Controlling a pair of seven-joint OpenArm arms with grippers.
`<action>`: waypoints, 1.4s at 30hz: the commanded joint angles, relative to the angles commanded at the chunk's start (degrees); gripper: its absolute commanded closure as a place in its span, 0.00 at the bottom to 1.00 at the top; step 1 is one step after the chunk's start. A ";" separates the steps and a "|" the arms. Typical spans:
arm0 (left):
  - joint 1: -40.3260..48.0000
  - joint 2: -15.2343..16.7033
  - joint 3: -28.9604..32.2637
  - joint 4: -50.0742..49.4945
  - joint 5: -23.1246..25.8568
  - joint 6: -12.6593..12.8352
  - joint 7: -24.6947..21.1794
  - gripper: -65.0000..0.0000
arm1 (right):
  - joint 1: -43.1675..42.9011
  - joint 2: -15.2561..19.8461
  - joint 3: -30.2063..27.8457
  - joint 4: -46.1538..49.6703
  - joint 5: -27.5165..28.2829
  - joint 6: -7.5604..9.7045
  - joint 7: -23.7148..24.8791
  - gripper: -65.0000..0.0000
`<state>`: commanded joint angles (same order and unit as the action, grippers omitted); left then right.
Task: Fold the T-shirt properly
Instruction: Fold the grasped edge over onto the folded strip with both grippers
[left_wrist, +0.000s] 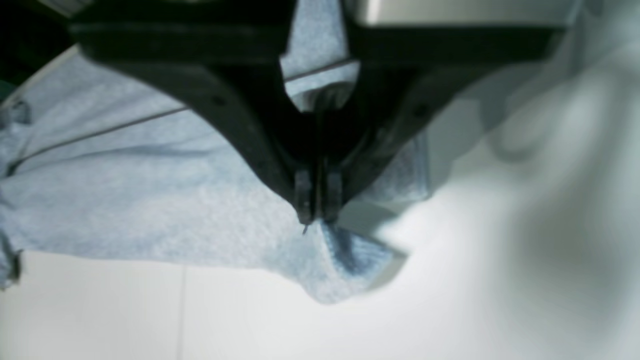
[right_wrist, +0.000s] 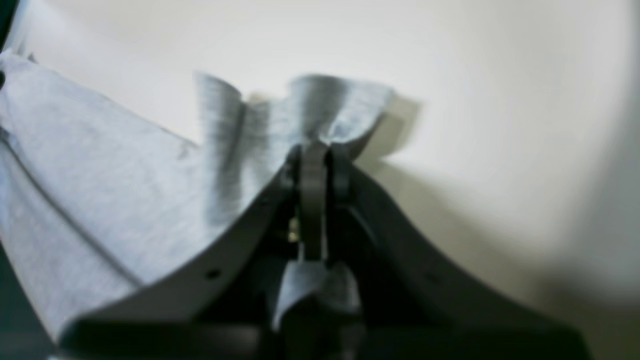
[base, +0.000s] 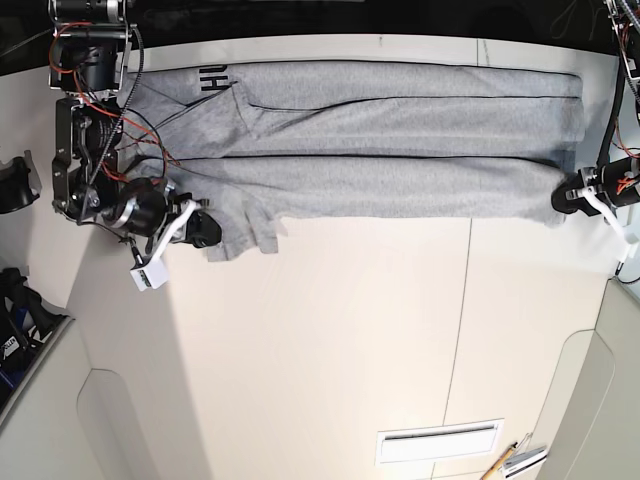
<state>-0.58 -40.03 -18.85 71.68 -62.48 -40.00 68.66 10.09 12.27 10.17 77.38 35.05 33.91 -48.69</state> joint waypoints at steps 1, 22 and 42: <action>0.11 0.00 -0.28 0.00 -1.22 0.00 1.64 1.00 | -2.10 0.02 0.63 3.91 0.15 0.00 -0.63 1.00; 16.37 0.04 -14.93 13.44 -11.67 0.00 11.34 1.00 | -27.50 1.33 15.37 30.49 11.87 0.85 -8.37 1.00; 21.75 0.15 -24.13 13.42 -10.19 0.00 5.92 0.43 | -28.85 1.05 26.14 29.57 7.72 0.13 -4.66 0.40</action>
<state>21.17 -39.88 -42.98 85.10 -72.66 -40.00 74.59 -18.76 13.32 36.32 106.96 42.76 34.04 -53.34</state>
